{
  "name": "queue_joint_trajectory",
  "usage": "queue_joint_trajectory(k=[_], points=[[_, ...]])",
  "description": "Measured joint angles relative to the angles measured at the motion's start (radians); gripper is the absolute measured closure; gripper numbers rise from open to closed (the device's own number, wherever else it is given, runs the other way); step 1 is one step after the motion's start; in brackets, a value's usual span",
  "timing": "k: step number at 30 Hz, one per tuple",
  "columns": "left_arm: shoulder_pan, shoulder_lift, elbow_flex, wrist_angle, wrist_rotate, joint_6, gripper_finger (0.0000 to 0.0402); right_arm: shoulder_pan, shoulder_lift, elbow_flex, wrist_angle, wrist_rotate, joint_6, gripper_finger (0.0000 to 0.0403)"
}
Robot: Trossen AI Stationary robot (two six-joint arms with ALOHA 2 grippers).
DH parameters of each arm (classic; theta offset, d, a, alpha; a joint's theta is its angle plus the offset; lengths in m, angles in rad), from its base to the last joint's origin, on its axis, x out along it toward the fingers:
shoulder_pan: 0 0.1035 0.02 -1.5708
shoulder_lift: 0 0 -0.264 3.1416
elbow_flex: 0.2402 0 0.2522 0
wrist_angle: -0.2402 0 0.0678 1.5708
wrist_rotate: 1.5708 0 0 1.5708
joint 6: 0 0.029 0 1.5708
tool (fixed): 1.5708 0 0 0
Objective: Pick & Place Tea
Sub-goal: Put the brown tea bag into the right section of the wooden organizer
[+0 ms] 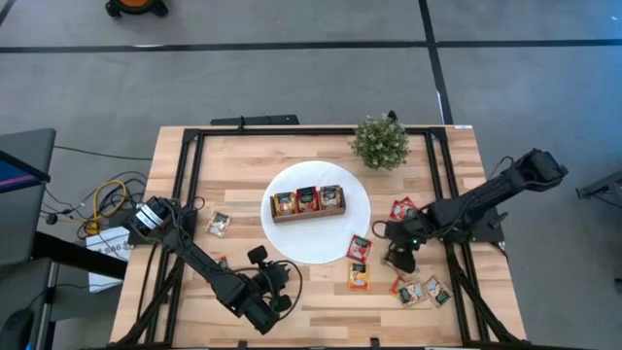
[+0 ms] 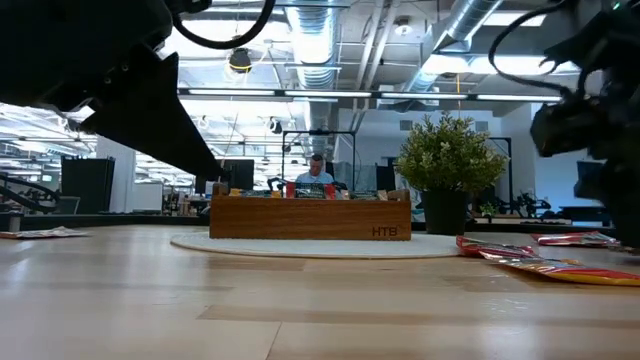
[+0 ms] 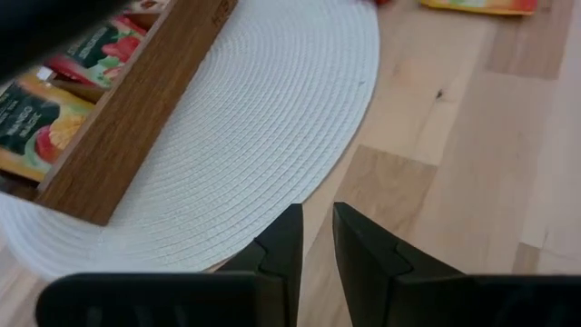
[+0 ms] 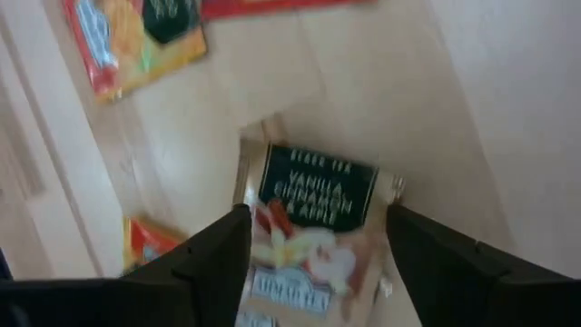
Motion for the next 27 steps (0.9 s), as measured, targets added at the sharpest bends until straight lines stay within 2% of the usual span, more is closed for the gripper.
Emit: queue_joint_trajectory(k=[4,9,16,22,27], points=[[0.0,0.0,0.0,0.017,0.0,0.023,0.0344,-0.022,0.025,-0.028,0.109,-0.003,-0.046,0.0149],[0.0,0.0,0.0,0.017,0.0,0.023,0.0344,0.025,0.085,-0.028,0.198,0.035,-0.206,0.0154],[0.0,0.0,0.0,0.017,0.0,0.022,0.0344,0.128,0.145,-0.029,0.302,0.214,-0.308,0.0188],[0.0,0.0,0.0,0.017,0.0,0.022,0.0344,0.21,0.144,0.032,0.312,0.502,-0.292,0.0219],[0.0,0.0,0.0,0.017,-0.001,0.022,0.0344,0.208,0.139,0.086,0.273,0.502,-0.22,0.0225]])
